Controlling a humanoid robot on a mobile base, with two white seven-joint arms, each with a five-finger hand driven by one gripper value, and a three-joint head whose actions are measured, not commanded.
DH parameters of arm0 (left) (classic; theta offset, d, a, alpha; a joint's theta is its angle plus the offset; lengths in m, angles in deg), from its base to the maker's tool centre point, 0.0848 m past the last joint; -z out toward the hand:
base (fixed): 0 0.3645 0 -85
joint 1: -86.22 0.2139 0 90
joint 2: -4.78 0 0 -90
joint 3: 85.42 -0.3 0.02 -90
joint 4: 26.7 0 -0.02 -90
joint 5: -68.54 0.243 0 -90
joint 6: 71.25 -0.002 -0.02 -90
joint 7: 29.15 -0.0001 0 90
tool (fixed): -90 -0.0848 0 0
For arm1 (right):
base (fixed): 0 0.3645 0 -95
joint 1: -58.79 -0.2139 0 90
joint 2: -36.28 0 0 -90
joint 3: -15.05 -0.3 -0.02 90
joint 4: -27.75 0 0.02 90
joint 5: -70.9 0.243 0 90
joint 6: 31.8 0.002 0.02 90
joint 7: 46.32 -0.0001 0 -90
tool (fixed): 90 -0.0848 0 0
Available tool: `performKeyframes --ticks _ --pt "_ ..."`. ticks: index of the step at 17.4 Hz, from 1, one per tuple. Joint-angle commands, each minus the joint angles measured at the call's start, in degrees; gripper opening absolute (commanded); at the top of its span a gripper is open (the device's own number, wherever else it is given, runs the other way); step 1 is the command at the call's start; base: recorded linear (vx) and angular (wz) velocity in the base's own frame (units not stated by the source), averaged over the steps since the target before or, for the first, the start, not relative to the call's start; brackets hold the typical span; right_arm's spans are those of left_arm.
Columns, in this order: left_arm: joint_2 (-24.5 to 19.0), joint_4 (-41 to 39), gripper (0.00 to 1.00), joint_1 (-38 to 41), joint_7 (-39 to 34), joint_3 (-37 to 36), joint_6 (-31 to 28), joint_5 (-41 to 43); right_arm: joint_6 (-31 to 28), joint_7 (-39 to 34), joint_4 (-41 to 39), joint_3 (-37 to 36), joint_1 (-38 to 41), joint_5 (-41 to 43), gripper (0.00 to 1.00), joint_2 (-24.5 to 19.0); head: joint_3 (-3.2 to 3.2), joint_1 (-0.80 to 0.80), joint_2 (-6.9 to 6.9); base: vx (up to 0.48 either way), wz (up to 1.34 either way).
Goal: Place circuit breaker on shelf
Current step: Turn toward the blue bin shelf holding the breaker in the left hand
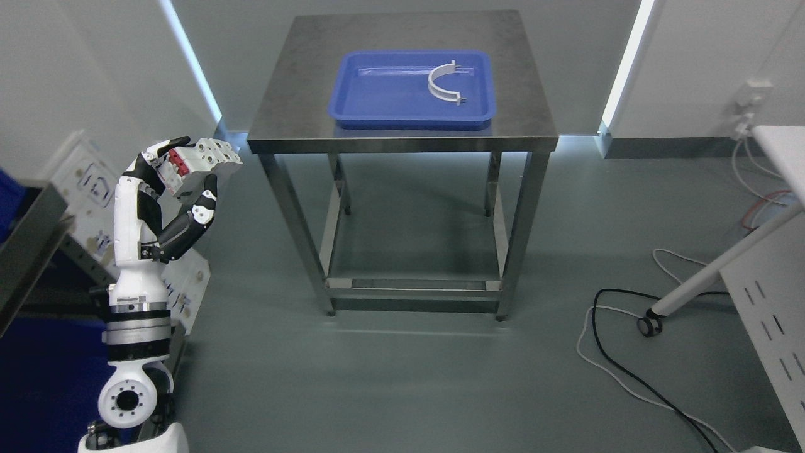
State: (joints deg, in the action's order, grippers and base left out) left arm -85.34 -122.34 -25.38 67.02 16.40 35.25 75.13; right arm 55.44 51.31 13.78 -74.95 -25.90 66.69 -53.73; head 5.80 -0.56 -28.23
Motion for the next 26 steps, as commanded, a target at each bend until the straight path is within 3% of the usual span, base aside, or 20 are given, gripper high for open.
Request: performKeyframes --ticks 1,6,9,13,15,18,20,26 --pt "-0.9 -1.6 0.15 -0.5 -0.1 -2.9 1.9 -0.4 -1.8 0.1 0.0 1.1 0.0 0.0 1.00 1.0 0.00 0.00 0.00 -0.353 0.53" --pt "-0.9 -2.1 0.15 -2.9 0.2 -4.4 3.6 -1.5 -1.8 0.2 0.0 1.1 0.0 0.0 1.00 1.0 0.00 0.00 0.00 -0.292 1.11" --pt "-0.9 -2.1 0.15 -8.3 0.2 -7.5 3.1 -1.4 -1.8 0.2 0.0 1.1 0.0 0.0 1.00 1.0 0.00 0.00 0.00 -0.185 1.52" --pt "-0.9 -1.6 0.16 -17.4 2.3 -7.5 -9.2 -1.2 -1.7 0.2 -0.1 1.1 0.0 0.0 1.00 1.0 0.00 0.00 0.00 -0.074 1.51" --pt "-7.2 -0.3 0.16 -19.6 7.1 -6.6 -13.9 -1.2 -1.8 0.1 0.0 1.1 0.0 0.0 1.00 1.0 0.00 0.00 0.00 -0.019 1.46" --pt "-18.9 7.8 0.16 -24.7 12.4 -7.5 -16.2 -0.8 -1.8 0.2 0.0 1.1 0.0 0.0 1.00 1.0 0.00 0.00 0.02 0.042 1.08" --pt "-22.5 15.5 0.16 -29.2 14.8 -10.2 -16.3 4.4 -1.7 0.1 0.0 1.1 0.0 0.0 1.00 1.0 0.00 0.00 0.02 0.098 0.77" --pt "-22.0 34.6 0.17 -40.1 21.3 -19.3 -20.5 16.2 -1.8 0.1 0.0 1.1 0.0 0.1 1.00 1.0 0.00 0.00 0.02 0.129 0.21"
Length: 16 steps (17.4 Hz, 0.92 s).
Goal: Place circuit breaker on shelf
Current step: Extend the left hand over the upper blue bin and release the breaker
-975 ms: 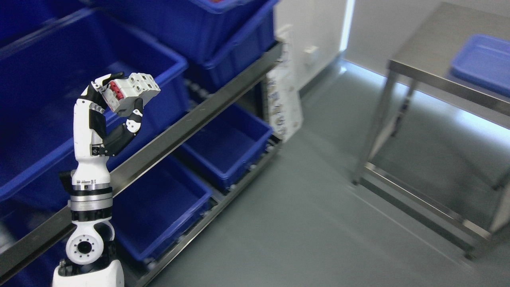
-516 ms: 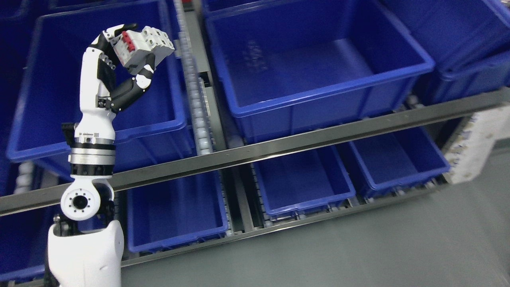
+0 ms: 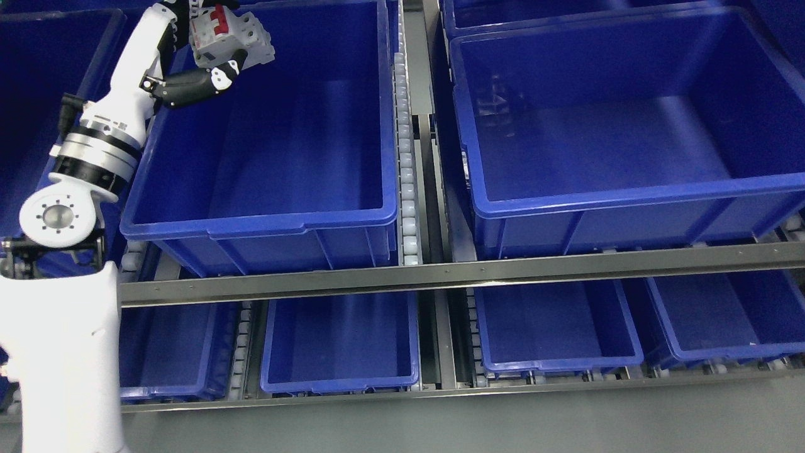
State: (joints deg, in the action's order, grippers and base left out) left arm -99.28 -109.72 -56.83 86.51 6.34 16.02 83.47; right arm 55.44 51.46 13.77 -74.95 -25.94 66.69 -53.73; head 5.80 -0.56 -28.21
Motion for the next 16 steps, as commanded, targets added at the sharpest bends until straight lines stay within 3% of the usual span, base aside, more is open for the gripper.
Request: performKeyframes --ticks 1,6,12,14,16 --pt "-8.0 24.6 0.17 -9.4 1.8 -10.2 -1.1 8.7 -1.8 0.0 0.0 1.1 0.0 0.0 1.00 1.0 0.00 0.00 0.00 0.121 0.13" --pt "-5.5 34.1 0.17 -12.4 1.8 -14.0 -1.0 10.8 -1.8 0.0 0.0 1.1 0.0 0.0 1.00 1.0 0.00 0.00 0.00 0.095 0.06" --pt "1.8 43.6 0.18 -19.0 1.2 -17.1 -0.7 11.3 -1.8 0.0 0.0 1.1 0.0 0.0 1.00 1.0 0.00 0.00 0.00 0.030 0.02" --pt "3.8 50.9 0.18 -21.4 -0.3 -17.0 1.6 13.2 -1.8 0.0 0.0 1.1 0.0 0.0 1.00 1.0 0.00 0.00 0.00 0.000 0.00" --pt "4.0 53.3 0.18 -21.6 -0.7 -17.1 2.4 13.3 -1.7 0.0 0.0 1.1 0.0 0.0 1.00 1.0 0.00 0.00 0.00 0.000 0.00"
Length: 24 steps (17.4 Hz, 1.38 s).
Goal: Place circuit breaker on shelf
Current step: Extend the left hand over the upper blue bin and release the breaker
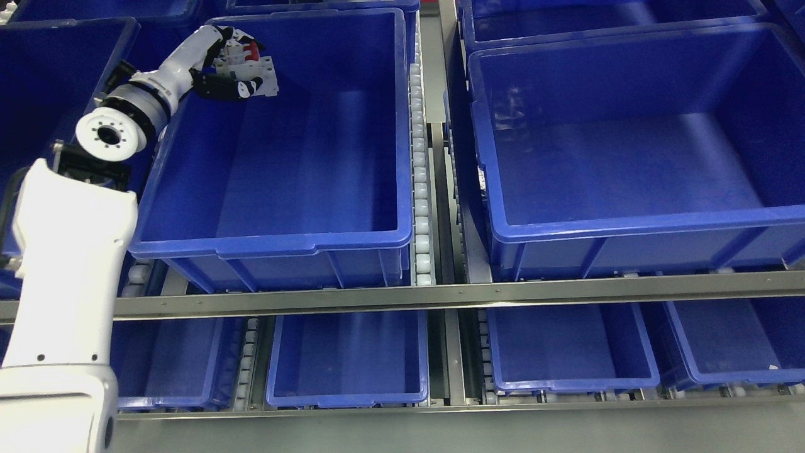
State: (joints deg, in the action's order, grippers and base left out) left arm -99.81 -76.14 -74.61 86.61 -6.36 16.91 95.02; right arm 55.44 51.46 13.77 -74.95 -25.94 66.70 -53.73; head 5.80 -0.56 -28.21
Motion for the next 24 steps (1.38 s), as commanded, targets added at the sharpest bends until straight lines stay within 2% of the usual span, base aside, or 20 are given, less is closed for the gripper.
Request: performKeyframes --ticks 1,6,9,12,15,18,22,24 --pt "4.4 20.6 0.18 -3.8 -1.1 -4.4 1.8 1.7 -1.8 0.0 0.0 1.1 0.0 0.0 1.00 1.0 0.00 0.00 0.00 0.000 0.00" --pt "4.2 25.0 0.24 -4.0 -5.3 -4.3 3.4 2.1 -1.7 0.0 0.0 1.1 0.0 0.0 1.00 1.0 0.00 0.00 0.00 0.000 0.00" --pt "4.0 25.4 0.44 -5.0 -5.5 -4.4 3.3 2.1 -1.7 0.0 0.0 1.1 0.0 0.0 1.00 1.0 0.00 0.00 0.00 0.000 0.00" --pt "3.7 26.2 0.74 -5.7 -5.7 -4.3 3.3 2.1 -1.8 0.0 0.0 1.1 0.0 0.1 1.00 1.0 0.00 0.00 0.00 0.000 0.00" --pt "2.9 26.2 0.86 -5.7 -5.9 -3.6 3.3 2.1 -1.8 0.0 0.0 1.1 0.0 0.0 1.00 1.0 0.00 0.00 0.00 0.000 0.00" --pt "3.1 25.4 0.96 -7.8 -9.7 -1.6 3.3 1.4 -1.8 0.0 0.0 1.1 0.0 0.1 1.00 1.0 0.00 0.00 0.00 0.000 0.00" --pt "4.4 12.3 0.97 -8.5 -11.1 16.9 1.2 1.1 -1.8 0.0 0.0 1.1 0.0 0.0 1.00 1.0 0.00 0.00 0.00 0.000 0.00" --pt "9.4 1.9 0.99 -7.1 -11.5 30.5 0.8 -0.1 -1.8 0.0 0.0 1.1 0.0 0.1 1.00 1.0 0.00 0.00 0.00 0.000 0.00"
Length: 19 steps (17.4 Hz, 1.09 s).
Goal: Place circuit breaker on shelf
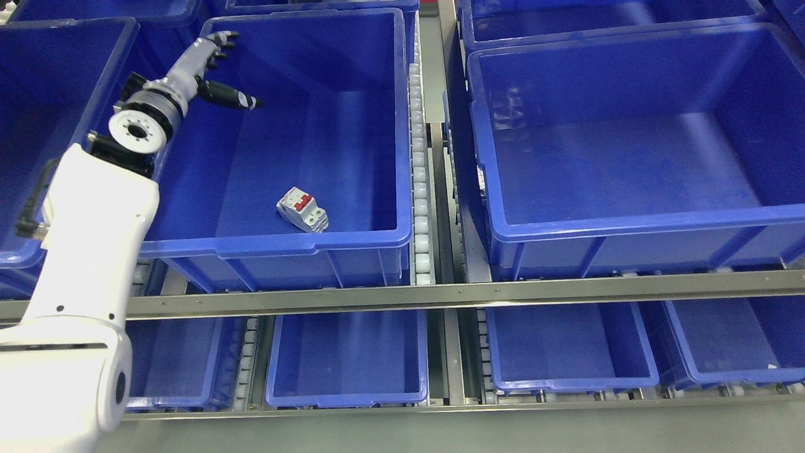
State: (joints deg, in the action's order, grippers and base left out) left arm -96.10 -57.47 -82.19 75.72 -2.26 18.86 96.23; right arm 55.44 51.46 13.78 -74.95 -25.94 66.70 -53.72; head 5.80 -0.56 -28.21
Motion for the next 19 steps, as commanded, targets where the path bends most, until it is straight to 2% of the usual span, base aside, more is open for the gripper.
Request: performKeyframes --ticks 1,2,4,7,8,11,13,19 --pt "7.9 -21.1 0.99 2.0 -0.7 30.1 -1.4 -1.3 -1.8 0.0 0.0 1.1 0.0 0.0 1.00 1.0 0.00 0.00 0.00 0.000 0.00" --pt "9.9 -26.2 0.99 4.0 -1.2 33.6 -1.4 -1.3 -1.8 0.0 0.0 1.1 0.0 0.0 1.00 1.0 0.00 0.00 0.00 0.000 0.00" --pt "9.9 -37.8 0.99 9.3 -5.4 35.3 -1.8 -1.4 -1.8 0.0 0.0 1.1 0.0 0.0 1.00 1.0 0.00 0.00 0.00 -0.007 -0.01" --pt "9.9 -56.1 1.00 20.5 -6.7 28.2 -10.6 -3.9 -1.8 0.0 0.0 1.1 0.0 0.0 1.00 1.0 0.00 0.00 0.01 -0.042 -0.04" --pt "9.9 -60.1 1.00 23.6 -6.8 25.9 -11.6 -5.0 -1.8 0.0 0.0 1.1 0.0 0.0 1.00 1.0 0.00 0.00 0.01 -0.133 -0.04" --pt "9.9 -64.2 1.00 28.9 -8.9 23.5 -11.3 -5.2 -1.8 0.0 0.0 1.1 0.0 0.0 1.00 1.0 0.00 0.00 0.01 -0.173 -0.01" --pt "9.9 -64.2 1.00 30.7 -10.9 21.9 -10.7 -5.5 -1.8 0.0 0.0 1.1 0.0 0.0 1.00 1.0 0.00 0.00 0.01 -0.212 0.00" --pt "9.9 -64.2 1.00 35.9 -10.7 19.2 -7.4 -7.5 -1.8 0.0 0.0 1.1 0.0 0.0 1.00 1.0 0.00 0.00 0.01 -0.172 0.06"
